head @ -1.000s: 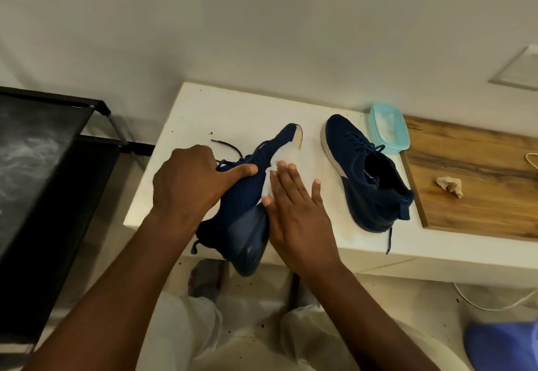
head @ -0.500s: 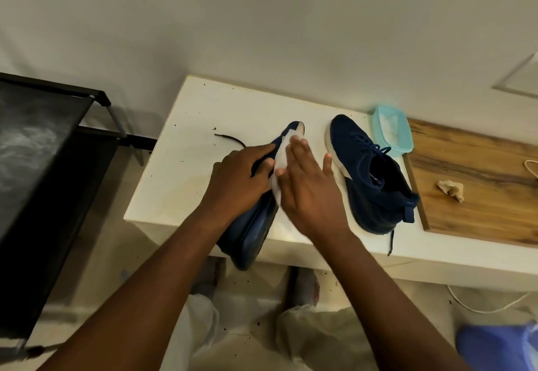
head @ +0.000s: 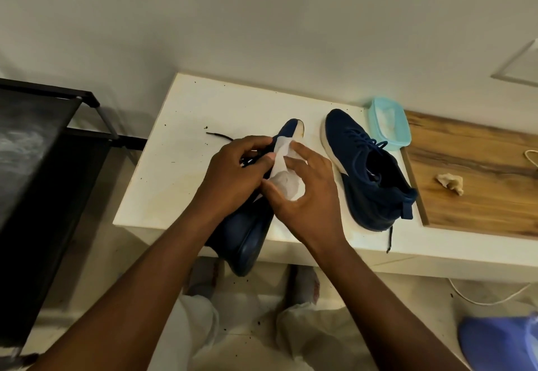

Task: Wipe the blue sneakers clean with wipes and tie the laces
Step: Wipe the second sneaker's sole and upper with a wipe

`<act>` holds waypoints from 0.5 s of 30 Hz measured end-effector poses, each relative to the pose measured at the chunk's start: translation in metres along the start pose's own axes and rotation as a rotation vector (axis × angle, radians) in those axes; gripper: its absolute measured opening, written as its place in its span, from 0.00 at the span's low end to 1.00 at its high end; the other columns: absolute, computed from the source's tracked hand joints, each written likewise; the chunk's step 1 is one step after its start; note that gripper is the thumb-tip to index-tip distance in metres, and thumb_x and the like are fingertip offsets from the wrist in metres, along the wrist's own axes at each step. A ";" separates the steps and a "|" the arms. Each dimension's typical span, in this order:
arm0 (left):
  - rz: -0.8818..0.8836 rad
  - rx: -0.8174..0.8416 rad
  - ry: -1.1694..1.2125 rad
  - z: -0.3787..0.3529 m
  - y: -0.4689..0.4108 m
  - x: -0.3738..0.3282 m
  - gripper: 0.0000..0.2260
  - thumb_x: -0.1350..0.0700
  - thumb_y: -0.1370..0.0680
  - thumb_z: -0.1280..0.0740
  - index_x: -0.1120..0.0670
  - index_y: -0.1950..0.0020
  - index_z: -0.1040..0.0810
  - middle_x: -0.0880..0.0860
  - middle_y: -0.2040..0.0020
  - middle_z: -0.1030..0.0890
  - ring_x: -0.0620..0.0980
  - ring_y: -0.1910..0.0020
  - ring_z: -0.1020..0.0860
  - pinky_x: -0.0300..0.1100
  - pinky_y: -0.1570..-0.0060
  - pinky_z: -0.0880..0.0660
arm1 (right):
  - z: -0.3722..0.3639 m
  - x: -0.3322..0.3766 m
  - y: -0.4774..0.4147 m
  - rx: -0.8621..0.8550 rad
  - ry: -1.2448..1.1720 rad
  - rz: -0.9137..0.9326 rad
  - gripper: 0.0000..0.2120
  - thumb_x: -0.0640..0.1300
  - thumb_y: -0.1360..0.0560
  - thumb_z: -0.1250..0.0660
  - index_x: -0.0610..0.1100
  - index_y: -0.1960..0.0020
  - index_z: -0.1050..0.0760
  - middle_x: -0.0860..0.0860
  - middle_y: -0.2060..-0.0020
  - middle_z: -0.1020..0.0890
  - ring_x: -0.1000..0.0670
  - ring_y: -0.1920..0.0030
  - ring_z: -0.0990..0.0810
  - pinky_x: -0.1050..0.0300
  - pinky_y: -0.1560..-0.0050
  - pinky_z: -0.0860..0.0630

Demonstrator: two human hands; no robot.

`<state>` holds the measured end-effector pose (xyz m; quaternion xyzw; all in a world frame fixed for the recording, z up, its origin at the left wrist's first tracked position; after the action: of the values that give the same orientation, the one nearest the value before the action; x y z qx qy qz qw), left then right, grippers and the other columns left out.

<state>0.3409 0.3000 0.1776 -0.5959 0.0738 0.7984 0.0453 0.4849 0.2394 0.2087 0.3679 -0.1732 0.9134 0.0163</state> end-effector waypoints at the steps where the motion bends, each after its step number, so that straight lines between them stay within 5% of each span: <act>1: 0.026 0.010 0.065 0.002 -0.001 0.001 0.13 0.53 0.18 0.32 0.42 0.35 0.20 0.38 0.42 0.18 0.35 0.44 0.21 0.33 0.45 0.24 | -0.001 -0.002 0.000 0.004 -0.058 -0.052 0.28 0.62 0.31 0.24 0.47 0.38 0.21 0.53 0.33 0.24 0.55 0.32 0.29 0.67 0.34 0.33; 9: -0.034 0.133 -0.002 -0.001 -0.002 -0.002 0.18 0.52 0.19 0.31 0.32 0.34 0.26 0.34 0.35 0.24 0.32 0.38 0.26 0.31 0.41 0.30 | 0.015 -0.012 -0.011 -0.044 -0.515 -0.246 0.06 0.42 0.24 0.27 0.43 0.48 0.19 0.50 0.58 0.17 0.51 0.56 0.17 0.58 0.58 0.21; 12: -0.028 0.123 0.050 0.003 -0.003 -0.003 0.15 0.52 0.18 0.32 0.33 0.38 0.23 0.32 0.39 0.22 0.28 0.40 0.26 0.34 0.37 0.29 | 0.007 -0.017 -0.013 0.032 -0.710 -0.396 0.06 0.40 0.23 0.30 0.44 0.46 0.20 0.47 0.54 0.16 0.48 0.51 0.16 0.58 0.53 0.19; 15: 0.001 0.119 0.140 0.006 -0.003 -0.005 0.10 0.52 0.17 0.35 0.38 0.41 0.18 0.37 0.41 0.18 0.37 0.39 0.22 0.43 0.33 0.26 | -0.010 -0.027 -0.008 0.099 -0.850 -0.563 0.09 0.43 0.20 0.33 0.44 0.41 0.21 0.49 0.50 0.15 0.47 0.46 0.16 0.54 0.48 0.18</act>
<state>0.3371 0.3043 0.1836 -0.6465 0.1245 0.7489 0.0752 0.4995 0.2527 0.1862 0.7395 -0.0154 0.6504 0.1725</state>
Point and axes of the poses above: each hand's wrist, its own y-axis away from the middle knuckle, its own z-axis out of the back of the hand, x = y × z, the point moved 10 cm from there along -y, towards the middle knuckle
